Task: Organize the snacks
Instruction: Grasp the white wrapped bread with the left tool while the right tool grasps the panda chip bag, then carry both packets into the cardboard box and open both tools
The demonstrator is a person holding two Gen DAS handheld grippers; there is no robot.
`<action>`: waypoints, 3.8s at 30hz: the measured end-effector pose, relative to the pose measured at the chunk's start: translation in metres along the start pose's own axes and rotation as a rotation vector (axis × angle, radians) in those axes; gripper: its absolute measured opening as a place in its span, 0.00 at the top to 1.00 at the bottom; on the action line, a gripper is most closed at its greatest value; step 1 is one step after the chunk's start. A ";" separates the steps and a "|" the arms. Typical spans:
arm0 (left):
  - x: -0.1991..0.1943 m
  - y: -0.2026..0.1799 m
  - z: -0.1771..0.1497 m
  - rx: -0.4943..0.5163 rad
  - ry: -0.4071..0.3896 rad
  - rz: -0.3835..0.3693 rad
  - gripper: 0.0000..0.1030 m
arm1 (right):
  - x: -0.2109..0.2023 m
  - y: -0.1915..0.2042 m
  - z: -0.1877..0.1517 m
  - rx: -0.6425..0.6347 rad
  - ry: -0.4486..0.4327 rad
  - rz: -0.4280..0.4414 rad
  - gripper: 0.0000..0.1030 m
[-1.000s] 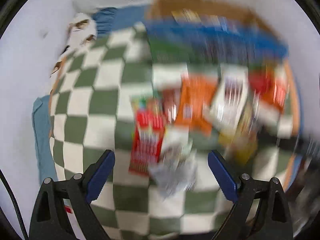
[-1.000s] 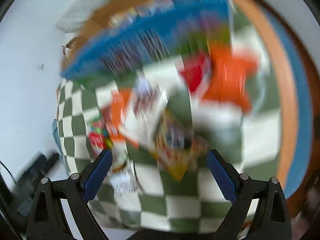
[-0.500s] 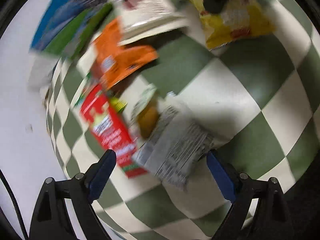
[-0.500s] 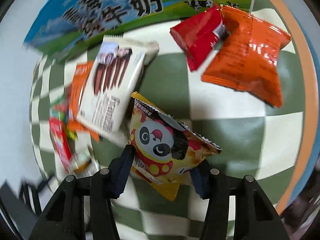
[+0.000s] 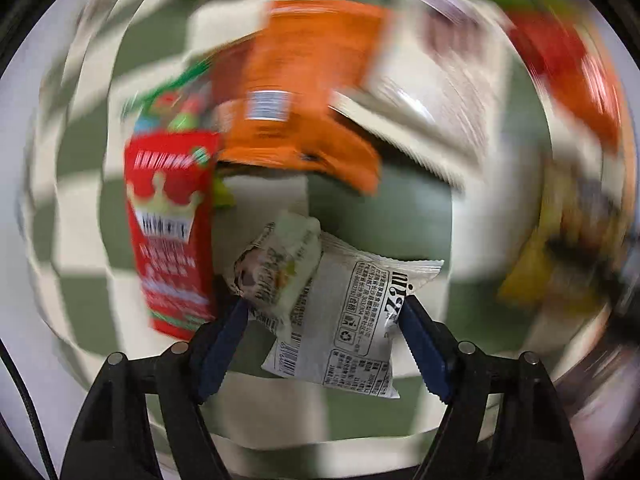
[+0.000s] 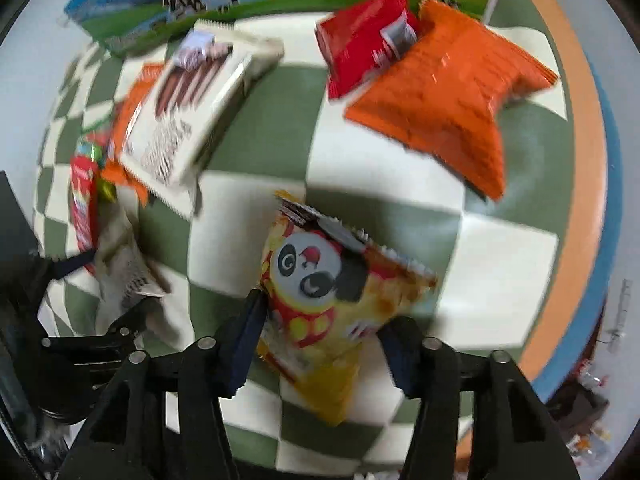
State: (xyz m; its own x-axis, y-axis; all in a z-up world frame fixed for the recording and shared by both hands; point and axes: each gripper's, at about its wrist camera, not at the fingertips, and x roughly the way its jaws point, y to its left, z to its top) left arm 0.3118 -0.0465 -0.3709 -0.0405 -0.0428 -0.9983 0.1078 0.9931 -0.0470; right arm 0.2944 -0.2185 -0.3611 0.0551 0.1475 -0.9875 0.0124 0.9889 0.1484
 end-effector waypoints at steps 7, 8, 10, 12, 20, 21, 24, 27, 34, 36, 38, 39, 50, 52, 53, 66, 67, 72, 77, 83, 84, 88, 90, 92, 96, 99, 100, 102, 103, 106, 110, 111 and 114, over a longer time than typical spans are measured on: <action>-0.017 0.027 0.002 -0.104 0.025 -0.173 0.24 | -0.027 -0.018 -0.016 0.132 -0.073 0.026 0.26; -0.023 0.020 -0.002 -0.065 0.008 -0.150 0.24 | -0.035 -0.023 -0.025 0.184 -0.096 0.049 0.26; -0.026 0.013 -0.007 -0.020 -0.012 -0.100 0.24 | -0.045 -0.033 -0.039 0.281 -0.119 0.091 0.26; -0.020 0.007 -0.006 0.023 -0.017 -0.055 0.24 | -0.049 -0.044 -0.049 0.352 -0.136 0.128 0.26; 0.008 -0.034 0.016 0.046 -0.024 0.066 0.24 | -0.021 -0.022 -0.027 0.424 -0.126 0.079 0.26; 0.008 -0.035 0.018 0.047 -0.024 0.068 0.24 | -0.014 -0.021 -0.022 0.414 -0.108 0.060 0.26; 0.005 -0.034 0.029 0.046 -0.027 0.063 0.24 | -0.001 -0.010 -0.012 0.333 -0.111 -0.005 0.31; 0.003 -0.025 0.032 0.047 -0.038 0.056 0.25 | -0.004 0.000 -0.008 0.230 -0.122 -0.047 0.41; -0.021 -0.031 0.006 0.105 -0.094 0.042 0.66 | -0.011 0.016 -0.009 0.100 -0.126 -0.081 0.46; -0.019 -0.035 0.005 0.091 -0.065 0.009 0.66 | -0.011 0.026 -0.009 0.078 -0.122 -0.081 0.48; -0.018 -0.041 0.004 0.108 -0.061 0.007 0.60 | -0.015 0.027 -0.012 0.057 -0.112 -0.077 0.49; -0.015 -0.043 0.003 0.119 -0.054 0.004 0.49 | -0.016 0.025 -0.014 0.051 -0.109 -0.079 0.49; -0.012 -0.035 0.000 0.062 -0.041 -0.025 0.60 | -0.001 -0.010 -0.016 0.145 -0.049 0.048 0.46; -0.019 -0.030 0.001 0.055 -0.047 -0.033 0.64 | -0.005 -0.011 -0.017 0.138 -0.056 0.051 0.47; -0.026 -0.028 0.004 0.052 -0.049 -0.038 0.64 | -0.007 -0.012 -0.018 0.137 -0.059 0.058 0.49; -0.165 -0.011 0.020 0.076 -0.265 -0.170 0.66 | -0.087 -0.021 0.008 0.086 -0.163 0.175 0.53; -0.185 -0.011 0.024 0.082 -0.295 -0.190 0.66 | -0.104 -0.022 0.014 0.074 -0.187 0.194 0.53; -0.257 -0.032 0.052 0.128 -0.424 -0.221 0.66 | -0.176 -0.021 0.056 0.008 -0.307 0.226 0.53; -0.264 -0.054 0.138 0.175 -0.497 -0.099 0.66 | -0.213 -0.022 0.134 -0.075 -0.374 0.124 0.53; -0.218 -0.040 0.224 0.171 -0.359 0.013 0.66 | -0.188 -0.036 0.225 -0.104 -0.252 0.066 0.53; -0.209 -0.035 0.233 0.160 -0.331 0.017 0.66 | -0.180 -0.037 0.236 -0.113 -0.220 0.067 0.53; -0.173 -0.022 0.255 0.145 -0.218 0.025 0.66 | -0.146 -0.026 0.256 -0.135 -0.120 0.114 0.53; -0.159 -0.019 0.259 0.148 -0.185 0.034 0.65 | -0.131 -0.019 0.265 -0.141 -0.086 0.148 0.53; -0.148 -0.017 0.263 0.147 -0.153 0.035 0.65 | -0.116 -0.011 0.272 -0.135 -0.050 0.197 0.53; -0.131 -0.010 0.268 0.132 -0.089 0.019 0.64 | -0.086 0.007 0.281 -0.120 0.036 0.312 0.52; -0.125 -0.006 0.268 0.109 -0.065 0.009 0.63 | -0.071 0.018 0.283 -0.110 0.101 0.348 0.30; -0.126 -0.004 0.268 0.093 -0.071 0.006 0.54 | -0.068 0.019 0.283 -0.108 0.106 0.329 0.20; -0.128 0.000 0.268 0.079 -0.082 -0.001 0.27 | -0.065 0.018 0.284 -0.101 0.102 0.276 0.10; -0.130 0.001 0.268 0.074 -0.090 0.013 0.15 | -0.063 0.019 0.285 -0.100 0.099 0.261 0.10; -0.135 0.005 0.265 0.061 -0.117 0.013 0.12 | -0.067 0.015 0.283 -0.090 0.079 0.209 0.08; -0.142 0.005 0.256 0.050 -0.152 0.027 0.12 | -0.076 0.010 0.274 -0.075 0.047 0.157 0.07; -0.145 0.006 0.252 0.042 -0.168 0.032 0.12 | -0.080 0.008 0.271 -0.063 0.035 0.138 0.07; -0.153 0.007 0.240 0.024 -0.218 0.047 0.12 | -0.090 0.003 0.263 -0.037 -0.007 0.089 0.07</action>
State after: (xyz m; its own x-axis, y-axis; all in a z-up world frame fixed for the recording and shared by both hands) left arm 0.5572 -0.0591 -0.2272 0.1803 -0.0213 -0.9834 0.1281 0.9918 0.0020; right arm 0.5520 -0.2342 -0.2578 0.0610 0.2349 -0.9701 -0.0298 0.9719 0.2335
